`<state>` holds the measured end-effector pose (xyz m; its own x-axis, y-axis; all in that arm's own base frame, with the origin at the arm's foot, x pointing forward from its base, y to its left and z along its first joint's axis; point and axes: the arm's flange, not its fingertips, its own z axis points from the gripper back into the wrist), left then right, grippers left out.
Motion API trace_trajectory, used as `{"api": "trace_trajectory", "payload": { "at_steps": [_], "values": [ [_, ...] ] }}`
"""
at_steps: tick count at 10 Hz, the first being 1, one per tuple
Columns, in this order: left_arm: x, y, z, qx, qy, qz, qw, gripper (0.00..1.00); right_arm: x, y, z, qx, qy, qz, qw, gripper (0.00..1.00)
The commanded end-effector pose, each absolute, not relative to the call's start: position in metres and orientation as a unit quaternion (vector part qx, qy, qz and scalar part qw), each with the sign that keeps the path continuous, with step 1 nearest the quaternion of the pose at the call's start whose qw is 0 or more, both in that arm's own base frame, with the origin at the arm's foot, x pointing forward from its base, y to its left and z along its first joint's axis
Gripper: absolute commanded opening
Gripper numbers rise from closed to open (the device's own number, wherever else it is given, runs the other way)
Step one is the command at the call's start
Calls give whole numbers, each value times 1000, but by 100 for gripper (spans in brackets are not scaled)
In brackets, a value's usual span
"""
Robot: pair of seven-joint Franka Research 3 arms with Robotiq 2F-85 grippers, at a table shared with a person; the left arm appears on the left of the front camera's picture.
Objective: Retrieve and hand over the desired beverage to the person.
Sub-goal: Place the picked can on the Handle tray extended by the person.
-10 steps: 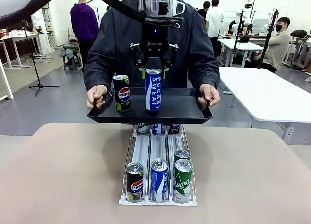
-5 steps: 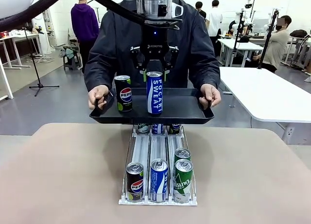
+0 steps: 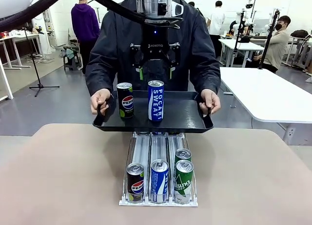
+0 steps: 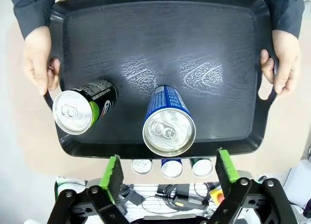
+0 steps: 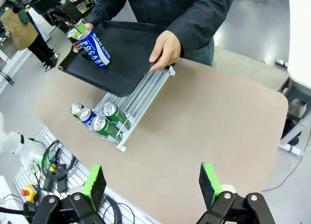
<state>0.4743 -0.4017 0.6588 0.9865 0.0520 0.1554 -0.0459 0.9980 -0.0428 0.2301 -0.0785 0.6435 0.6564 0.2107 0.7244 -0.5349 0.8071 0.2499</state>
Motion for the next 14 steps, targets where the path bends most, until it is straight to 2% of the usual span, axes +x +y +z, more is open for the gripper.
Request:
{"api": "trace_trajectory", "payload": {
  "at_steps": [1,4,6,7,9,11,14],
  "values": [
    [476,-399,667,-24,-73,15,997,100,231,-78,642,238,-357,223,875,100],
    [470,-397,670,-21,-80,6,997,100,231,-78,642,238,-357,223,875,100],
    [417,-367,690,-51,-114,-91,988,100,231,-78,642,238,-357,223,875,100],
    [377,-324,703,-69,-159,-166,971,100,231,-78,642,238,-357,223,875,100],
    [334,-241,723,-86,-193,-205,956,100,231,-78,642,238,-357,223,875,100],
    [306,-166,739,-132,-198,-249,939,100,231,-78,642,238,-357,223,875,100],
    [289,-93,733,-180,-245,-288,908,100,231,-78,642,238,-357,223,875,100]
  ]
}}
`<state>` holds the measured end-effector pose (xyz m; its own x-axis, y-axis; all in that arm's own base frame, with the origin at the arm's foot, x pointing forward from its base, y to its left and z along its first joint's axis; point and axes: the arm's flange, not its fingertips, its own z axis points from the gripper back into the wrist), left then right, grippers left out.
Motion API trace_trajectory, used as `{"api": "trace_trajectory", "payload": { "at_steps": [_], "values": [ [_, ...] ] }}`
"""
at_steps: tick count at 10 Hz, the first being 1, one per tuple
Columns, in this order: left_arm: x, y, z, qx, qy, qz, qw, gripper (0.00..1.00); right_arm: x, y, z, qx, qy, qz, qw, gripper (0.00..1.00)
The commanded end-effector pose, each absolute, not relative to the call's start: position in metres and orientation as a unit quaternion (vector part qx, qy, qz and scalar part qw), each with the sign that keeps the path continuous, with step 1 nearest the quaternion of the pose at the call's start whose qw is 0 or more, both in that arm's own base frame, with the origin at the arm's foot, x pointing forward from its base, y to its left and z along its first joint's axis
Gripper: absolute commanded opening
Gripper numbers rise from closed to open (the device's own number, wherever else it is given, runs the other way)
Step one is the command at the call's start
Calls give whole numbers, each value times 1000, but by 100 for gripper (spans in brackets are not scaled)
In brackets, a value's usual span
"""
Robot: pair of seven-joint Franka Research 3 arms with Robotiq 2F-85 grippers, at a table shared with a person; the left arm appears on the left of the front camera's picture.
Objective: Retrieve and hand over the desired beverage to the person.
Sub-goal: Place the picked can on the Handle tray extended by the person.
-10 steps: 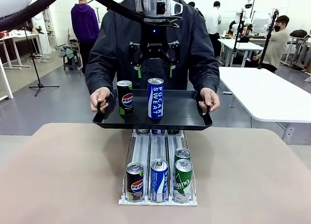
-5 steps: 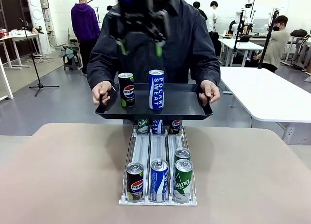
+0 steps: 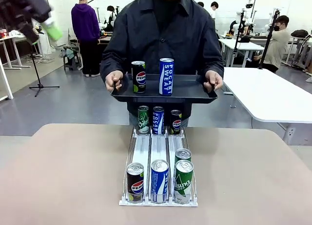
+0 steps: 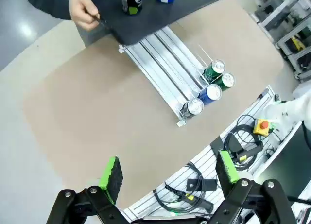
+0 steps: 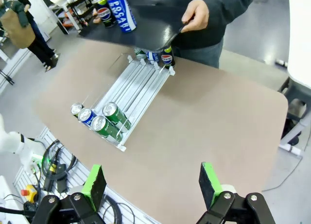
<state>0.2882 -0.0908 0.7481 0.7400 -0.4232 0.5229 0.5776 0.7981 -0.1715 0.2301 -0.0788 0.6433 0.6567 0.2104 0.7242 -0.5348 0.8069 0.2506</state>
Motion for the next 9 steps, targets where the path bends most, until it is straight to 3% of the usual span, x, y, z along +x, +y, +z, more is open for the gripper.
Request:
{"api": "trace_trajectory", "payload": {
  "at_steps": [1,5,6,9],
  "values": [
    [292,-78,730,-195,-247,-290,904,100,231,-78,642,238,-357,223,875,100],
    [274,-64,718,-208,-307,-275,887,100,231,-78,642,238,-357,223,875,100],
    [287,-61,729,-201,-266,-276,902,100,231,-78,642,238,-357,223,875,100],
    [287,-61,729,-201,-266,-276,902,100,231,-78,642,238,-357,223,875,100]
  ]
}}
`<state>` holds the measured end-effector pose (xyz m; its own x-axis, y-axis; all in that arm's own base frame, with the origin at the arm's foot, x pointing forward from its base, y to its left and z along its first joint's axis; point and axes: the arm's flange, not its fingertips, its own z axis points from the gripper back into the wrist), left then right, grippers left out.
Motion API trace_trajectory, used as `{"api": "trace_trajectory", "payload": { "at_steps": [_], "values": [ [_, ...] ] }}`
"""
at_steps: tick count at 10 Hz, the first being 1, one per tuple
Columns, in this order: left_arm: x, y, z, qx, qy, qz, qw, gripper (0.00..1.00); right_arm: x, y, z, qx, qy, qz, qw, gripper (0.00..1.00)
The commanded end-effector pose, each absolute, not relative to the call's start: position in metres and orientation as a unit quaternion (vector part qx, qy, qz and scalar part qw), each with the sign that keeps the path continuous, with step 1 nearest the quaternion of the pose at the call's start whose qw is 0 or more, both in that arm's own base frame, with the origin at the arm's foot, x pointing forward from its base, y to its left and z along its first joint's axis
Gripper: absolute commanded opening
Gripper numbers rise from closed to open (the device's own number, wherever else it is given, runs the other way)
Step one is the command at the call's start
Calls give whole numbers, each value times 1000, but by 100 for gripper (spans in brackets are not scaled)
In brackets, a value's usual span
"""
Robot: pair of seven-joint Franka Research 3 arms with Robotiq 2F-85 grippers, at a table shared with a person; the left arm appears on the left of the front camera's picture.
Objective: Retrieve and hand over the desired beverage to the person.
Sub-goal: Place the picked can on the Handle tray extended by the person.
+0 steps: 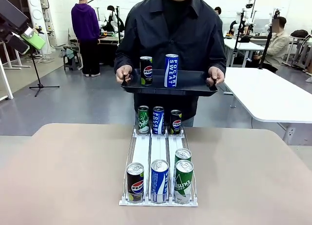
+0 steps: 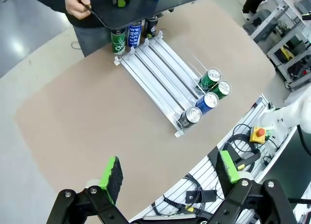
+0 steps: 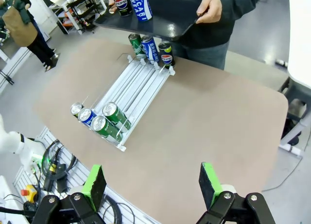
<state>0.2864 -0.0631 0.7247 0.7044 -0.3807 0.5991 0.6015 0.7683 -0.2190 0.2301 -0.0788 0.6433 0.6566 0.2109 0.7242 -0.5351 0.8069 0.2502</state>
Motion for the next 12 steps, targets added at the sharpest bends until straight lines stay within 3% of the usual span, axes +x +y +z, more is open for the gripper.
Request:
{"api": "trace_trajectory", "payload": {
  "at_steps": [1,12],
  "values": [
    [287,-61,729,-201,-266,-276,902,100,231,-78,642,238,-357,223,875,100],
    [287,-61,729,-201,-266,-276,902,100,231,-78,642,238,-357,223,875,100]
  ]
}}
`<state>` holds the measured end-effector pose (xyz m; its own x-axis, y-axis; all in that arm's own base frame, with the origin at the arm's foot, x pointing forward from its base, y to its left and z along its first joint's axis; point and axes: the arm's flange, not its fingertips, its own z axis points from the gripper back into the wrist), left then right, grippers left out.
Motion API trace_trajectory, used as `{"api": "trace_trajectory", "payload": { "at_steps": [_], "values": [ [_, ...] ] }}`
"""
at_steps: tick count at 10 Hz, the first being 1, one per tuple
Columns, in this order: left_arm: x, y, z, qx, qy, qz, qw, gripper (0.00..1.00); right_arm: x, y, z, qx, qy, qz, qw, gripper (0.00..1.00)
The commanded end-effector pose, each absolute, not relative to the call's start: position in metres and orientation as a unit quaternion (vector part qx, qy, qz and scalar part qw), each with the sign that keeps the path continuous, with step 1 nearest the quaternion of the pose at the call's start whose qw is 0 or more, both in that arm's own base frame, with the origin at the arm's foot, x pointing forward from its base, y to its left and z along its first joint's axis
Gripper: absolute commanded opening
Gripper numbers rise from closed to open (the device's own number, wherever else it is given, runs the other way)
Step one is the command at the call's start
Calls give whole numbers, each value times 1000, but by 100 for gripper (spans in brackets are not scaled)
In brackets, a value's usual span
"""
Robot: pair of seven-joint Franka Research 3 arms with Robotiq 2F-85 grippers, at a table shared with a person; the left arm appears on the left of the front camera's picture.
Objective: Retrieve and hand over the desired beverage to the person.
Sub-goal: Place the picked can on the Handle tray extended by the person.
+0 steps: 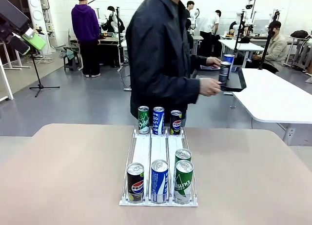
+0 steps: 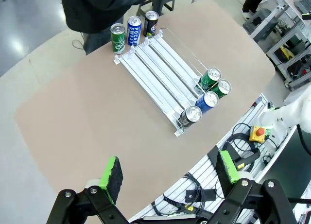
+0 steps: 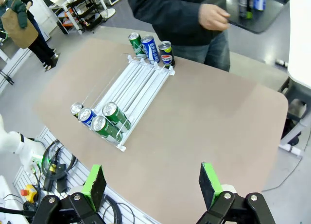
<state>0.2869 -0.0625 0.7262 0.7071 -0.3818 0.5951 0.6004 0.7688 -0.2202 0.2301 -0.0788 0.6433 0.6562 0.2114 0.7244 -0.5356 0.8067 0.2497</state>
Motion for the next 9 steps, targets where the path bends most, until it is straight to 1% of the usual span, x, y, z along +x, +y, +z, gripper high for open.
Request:
{"api": "trace_trajectory", "payload": {
  "at_steps": [1,9],
  "values": [
    [287,-61,729,-201,-266,-276,902,100,231,-78,642,238,-357,223,875,100],
    [287,-61,729,-201,-266,-276,902,100,231,-78,642,238,-357,223,875,100]
  ]
}}
